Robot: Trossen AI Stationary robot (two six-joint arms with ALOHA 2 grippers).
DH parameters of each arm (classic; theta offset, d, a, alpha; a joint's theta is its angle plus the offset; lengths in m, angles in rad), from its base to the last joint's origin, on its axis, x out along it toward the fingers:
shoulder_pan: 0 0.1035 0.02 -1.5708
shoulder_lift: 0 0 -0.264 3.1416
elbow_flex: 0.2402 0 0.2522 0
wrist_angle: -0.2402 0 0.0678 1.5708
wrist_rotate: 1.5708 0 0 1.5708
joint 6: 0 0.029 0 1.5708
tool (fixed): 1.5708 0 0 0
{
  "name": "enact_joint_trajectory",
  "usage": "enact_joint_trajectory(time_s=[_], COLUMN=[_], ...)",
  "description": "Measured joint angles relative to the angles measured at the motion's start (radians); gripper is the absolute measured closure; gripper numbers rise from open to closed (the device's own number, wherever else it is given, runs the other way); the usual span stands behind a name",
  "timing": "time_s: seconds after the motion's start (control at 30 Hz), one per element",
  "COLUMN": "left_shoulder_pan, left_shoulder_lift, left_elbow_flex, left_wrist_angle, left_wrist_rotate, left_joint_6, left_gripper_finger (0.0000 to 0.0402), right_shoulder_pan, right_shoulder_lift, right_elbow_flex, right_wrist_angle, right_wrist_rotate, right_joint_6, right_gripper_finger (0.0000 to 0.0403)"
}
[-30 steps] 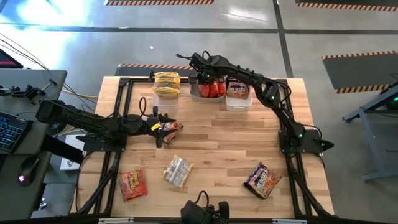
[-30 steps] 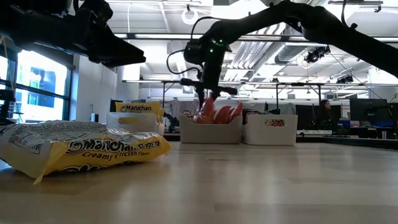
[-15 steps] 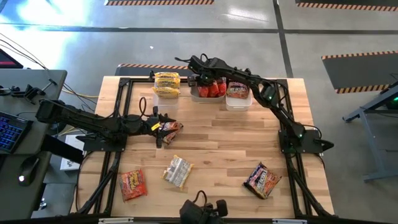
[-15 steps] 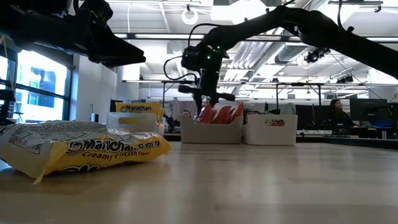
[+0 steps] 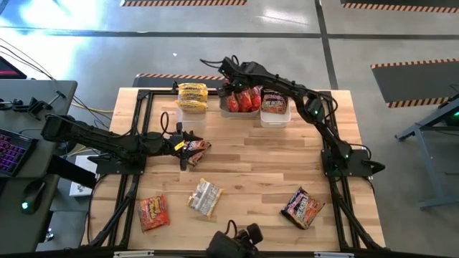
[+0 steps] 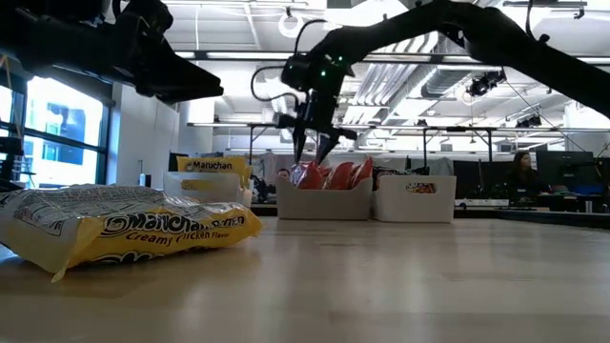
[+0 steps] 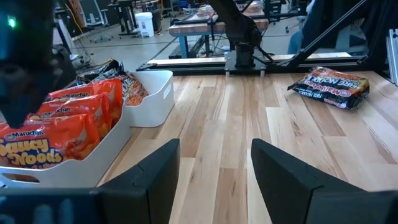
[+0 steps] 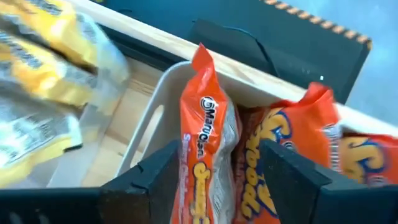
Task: Sort Maruchan noodles
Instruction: Put the top orange noodle pack into the gray bin, then adjust the gray bin on the table
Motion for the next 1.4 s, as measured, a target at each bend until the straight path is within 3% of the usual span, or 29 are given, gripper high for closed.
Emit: enact_joint_trajectory(time_s=[0.2,0.33,0.47,0.7,0.83,0.97,1.1,1.27,1.4], left_shoulder_pan=[0.0,0.0,0.0,0.0,0.0,0.0,0.0,0.001,0.001], left_shoulder_lift=[0.0,0.0,0.0,0.0,0.0,0.0,0.0,0.0,0.0], left_elbow_flex=[0.0,0.0,0.0,0.0,0.0,0.0,0.0,0.0,0.0], left_wrist_angle=[0.0,0.0,-0.003,-0.018,-0.02,-0.028,-0.031,-0.038,-0.038], left_wrist_rotate=[0.0,0.0,0.0,0.0,0.0,0.0,0.0,0.0,0.0], left_joint_6=[0.0,0.0,-0.004,-0.019,-0.022,-0.026,-0.027,-0.026,-0.01], left_gripper_finger=[0.0213,0.0213,0.0213,0.0213,0.0213,0.0213,0.0213,0.0213,0.0213], right_shoulder_pan=[0.005,0.041,0.067,0.107,0.136,0.145,0.149,0.153,0.185], right_shoulder_lift=[-0.088,-0.149,-0.197,-0.225,-0.228,-0.256,-0.327,-0.524,-0.706], right_elbow_flex=[0.0,-0.002,-0.002,-0.004,-0.077,-0.243,-0.518,-0.902,-1.175], right_wrist_angle=[-0.058,-0.094,-0.118,-0.062,0.09,0.277,0.546,0.911,1.063], right_wrist_rotate=[0.0,0.091,0.072,0.12,0.113,0.104,0.056,-0.011,0.003], right_joint_6=[-0.185,-0.326,-0.484,-0.591,-0.633,-0.663,-0.667,-0.636,-0.615], right_gripper_finger=[0.0235,0.0306,0.0387,0.0396,0.0399,0.0402,0.0402,0.0403,0.0403])
